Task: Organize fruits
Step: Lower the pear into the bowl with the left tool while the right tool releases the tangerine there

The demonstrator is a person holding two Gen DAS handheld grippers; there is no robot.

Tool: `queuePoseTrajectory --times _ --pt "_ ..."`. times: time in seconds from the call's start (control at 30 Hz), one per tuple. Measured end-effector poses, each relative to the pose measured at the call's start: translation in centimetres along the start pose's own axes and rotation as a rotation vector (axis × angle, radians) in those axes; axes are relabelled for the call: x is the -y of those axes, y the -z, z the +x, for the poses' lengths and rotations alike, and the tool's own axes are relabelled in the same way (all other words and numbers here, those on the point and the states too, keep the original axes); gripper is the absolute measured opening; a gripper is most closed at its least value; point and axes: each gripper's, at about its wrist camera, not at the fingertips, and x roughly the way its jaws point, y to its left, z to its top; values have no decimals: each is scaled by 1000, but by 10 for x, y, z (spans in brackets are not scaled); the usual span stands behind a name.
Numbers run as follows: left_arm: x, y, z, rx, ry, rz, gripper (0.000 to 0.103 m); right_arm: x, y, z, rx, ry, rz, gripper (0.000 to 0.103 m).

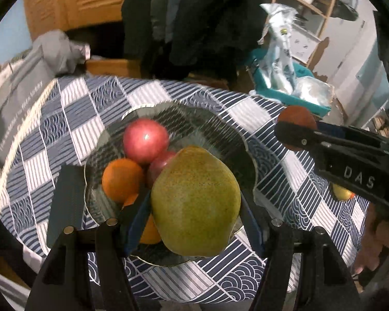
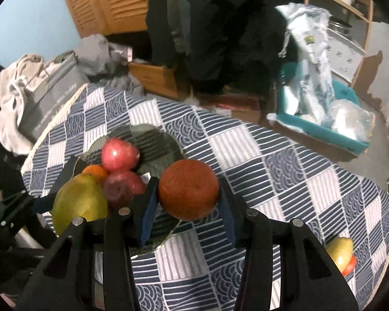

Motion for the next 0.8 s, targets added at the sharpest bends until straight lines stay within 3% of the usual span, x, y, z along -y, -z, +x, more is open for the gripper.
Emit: queuePoseTrajectory --times 0.37,0.8 --pt "-20 12 25 -64 -19 -37 68 -15 8 38 -84 -28 -33 44" --pt "-20 12 27 -67 -17 -29 68 -21 19 62 -161 -51 -44 45"
